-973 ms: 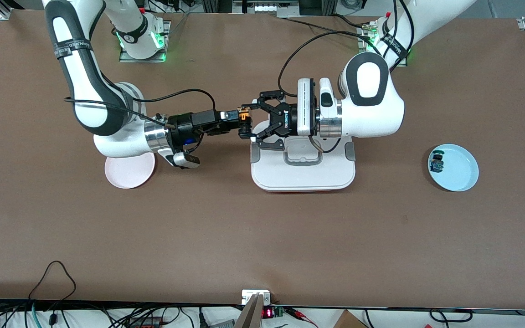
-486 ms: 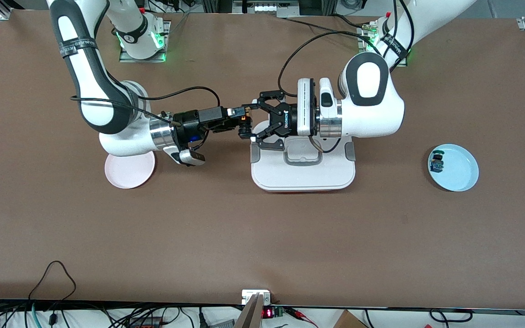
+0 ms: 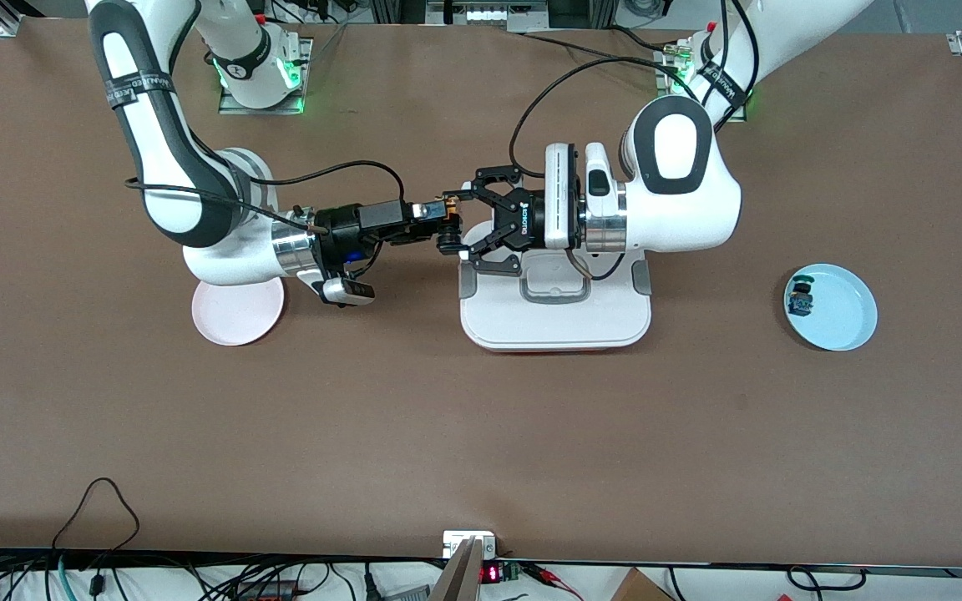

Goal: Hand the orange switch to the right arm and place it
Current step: 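Grasp the switch with the right gripper and open the left gripper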

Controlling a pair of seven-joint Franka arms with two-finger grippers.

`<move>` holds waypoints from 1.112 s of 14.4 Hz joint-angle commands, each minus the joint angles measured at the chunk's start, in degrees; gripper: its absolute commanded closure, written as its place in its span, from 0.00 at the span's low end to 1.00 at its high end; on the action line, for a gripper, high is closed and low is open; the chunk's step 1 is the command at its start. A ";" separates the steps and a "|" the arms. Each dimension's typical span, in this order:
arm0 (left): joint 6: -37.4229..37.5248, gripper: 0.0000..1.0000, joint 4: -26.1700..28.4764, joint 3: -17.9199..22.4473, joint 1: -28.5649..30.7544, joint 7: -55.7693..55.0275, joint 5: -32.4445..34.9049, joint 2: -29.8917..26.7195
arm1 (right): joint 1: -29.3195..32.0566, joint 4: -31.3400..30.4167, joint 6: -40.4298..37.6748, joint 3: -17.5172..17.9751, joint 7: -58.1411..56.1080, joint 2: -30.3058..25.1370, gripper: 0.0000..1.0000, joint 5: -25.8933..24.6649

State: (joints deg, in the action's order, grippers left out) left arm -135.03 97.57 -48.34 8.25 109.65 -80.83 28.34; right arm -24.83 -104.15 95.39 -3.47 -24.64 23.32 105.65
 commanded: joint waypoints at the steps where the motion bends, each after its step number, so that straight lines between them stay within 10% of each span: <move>1: -0.06 0.81 -0.81 -0.17 -0.34 1.88 -1.70 0.49 | -0.40 -0.70 0.49 -0.14 -1.11 -0.73 0.44 1.32; 5: -0.06 0.81 -0.81 -0.09 -0.08 1.88 -1.70 0.49 | -0.13 -0.44 0.49 -0.22 -7.40 -1.17 0.93 1.31; 10: -0.06 0.75 -0.72 -0.09 0.01 1.71 -1.52 0.49 | -0.13 -0.44 0.14 -0.22 -8.41 -1.00 1.00 1.31; 11: -0.06 0.19 -0.63 -0.09 -0.08 1.53 -1.52 0.49 | -0.31 -0.70 0.49 -0.22 -8.49 -0.91 1.00 1.14; 12: -0.06 0.01 -0.63 -0.09 0.01 1.44 -1.61 0.49 | -0.40 -0.70 0.49 -0.22 -8.49 -1.00 1.00 1.14; 16: 0.20 0.00 -0.45 -0.09 0.36 1.26 -1.52 0.40 | -0.13 -0.70 0.49 -0.22 -8.49 -1.00 1.00 1.32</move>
State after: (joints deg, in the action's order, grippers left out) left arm -135.00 97.42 -48.19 8.38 110.59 -80.91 28.40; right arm -24.85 -104.12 95.53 -3.59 -32.07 23.23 105.84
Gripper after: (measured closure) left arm 0.000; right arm 0.590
